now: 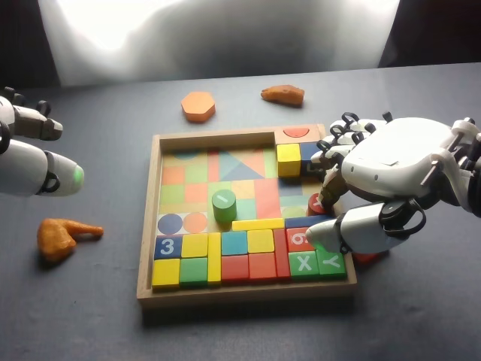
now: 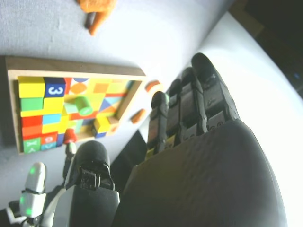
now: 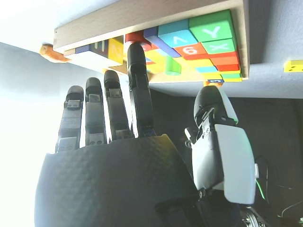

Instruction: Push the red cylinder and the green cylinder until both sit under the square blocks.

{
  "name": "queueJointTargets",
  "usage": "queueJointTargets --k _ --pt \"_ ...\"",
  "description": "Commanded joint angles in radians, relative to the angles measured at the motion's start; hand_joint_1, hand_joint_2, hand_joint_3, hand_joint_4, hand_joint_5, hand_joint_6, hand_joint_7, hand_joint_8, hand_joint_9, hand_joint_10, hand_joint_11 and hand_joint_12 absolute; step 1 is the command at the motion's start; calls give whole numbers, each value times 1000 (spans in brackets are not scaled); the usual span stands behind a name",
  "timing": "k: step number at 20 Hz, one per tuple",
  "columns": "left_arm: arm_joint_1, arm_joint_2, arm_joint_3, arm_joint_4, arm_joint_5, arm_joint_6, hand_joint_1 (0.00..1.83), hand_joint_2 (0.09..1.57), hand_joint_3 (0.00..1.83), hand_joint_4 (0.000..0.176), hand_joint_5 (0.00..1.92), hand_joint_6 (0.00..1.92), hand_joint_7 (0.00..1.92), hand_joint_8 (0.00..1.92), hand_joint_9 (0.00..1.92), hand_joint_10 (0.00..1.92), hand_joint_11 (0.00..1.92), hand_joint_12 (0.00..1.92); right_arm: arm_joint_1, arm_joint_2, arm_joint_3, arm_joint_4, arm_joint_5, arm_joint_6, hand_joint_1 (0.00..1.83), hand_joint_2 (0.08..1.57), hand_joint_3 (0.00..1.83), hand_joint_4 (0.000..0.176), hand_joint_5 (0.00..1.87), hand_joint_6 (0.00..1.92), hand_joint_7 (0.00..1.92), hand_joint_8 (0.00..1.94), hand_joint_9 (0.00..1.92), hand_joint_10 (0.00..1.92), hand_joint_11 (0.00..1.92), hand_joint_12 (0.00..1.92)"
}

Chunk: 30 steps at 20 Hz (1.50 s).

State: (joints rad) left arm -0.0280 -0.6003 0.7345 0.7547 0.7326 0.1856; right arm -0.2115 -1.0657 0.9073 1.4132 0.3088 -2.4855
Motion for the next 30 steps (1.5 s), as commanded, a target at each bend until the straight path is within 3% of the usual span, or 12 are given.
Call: queueJointTargets --k 1,2,4,8,12,14,16,24,27,30 --pt "-5 11 1 53 -36 0 0 1281 1 50 151 6 114 3 117 3 0 607 1 14 -2 -26 23 1 0 1200 2 0 668 90 206 2 93 14 0 0" --pt "-5 11 1 53 -35 0 0 1288 3 43 157 5 115 2 114 1 0 583 2 14 -2 -26 22 1 0 1198 1 0 682 95 210 4 93 14 0 0" --pt "-5 11 1 53 -35 0 0 1281 0 54 140 0 103 0 110 0 0 578 8 13 -2 -26 21 2 0 1197 1 0 676 92 221 8 99 16 0 0" --pt "-5 11 0 53 -35 0 3 1277 0 45 157 4 126 4 130 5 0 622 32 13 -2 -26 19 10 0 1196 0 0 680 92 221 5 95 13 5 2" --pt "-5 11 0 53 -35 0 0 1278 0 53 152 3 119 5 118 6 0 610 57 -4 3 -26 15 11 0 1196 0 0 695 95 211 0 82 7 0 0" --pt "-5 11 0 53 -35 0 0 1273 0 58 135 0 113 1 111 2 0 596 68 -43 26 -26 10 17 0 1199 1 0 690 92 208 0 83 7 0 0" --pt "-6 11 0 53 -35 0 0 1282 2 50 143 1 103 0 103 1 0 553 77 -86 62 -25 -6 48 0 1194 0 0 677 86 212 2 87 9 0 0" --pt "-6 11 0 53 -35 0 0 1271 0 51 156 5 124 3 125 3 0 619 91 -236 191 -29 -37 80 0 1198 0 0 689 87 200 3 86 7 1 0" --pt "-6 11 0 53 -35 0 0 1279 1 47 155 4 121 3 123 3 0 606 83 -256 193 -259 -15 240 0 1204 3 0 683 83 207 6 90 9 0 0" --pt "-6 11 0 53 -35 0 0 1277 0 52 144 0 116 0 122 2 0 606 85 -269 193 -266 -11 252 0 1201 1 0 688 83 194 0 86 7 8 4"
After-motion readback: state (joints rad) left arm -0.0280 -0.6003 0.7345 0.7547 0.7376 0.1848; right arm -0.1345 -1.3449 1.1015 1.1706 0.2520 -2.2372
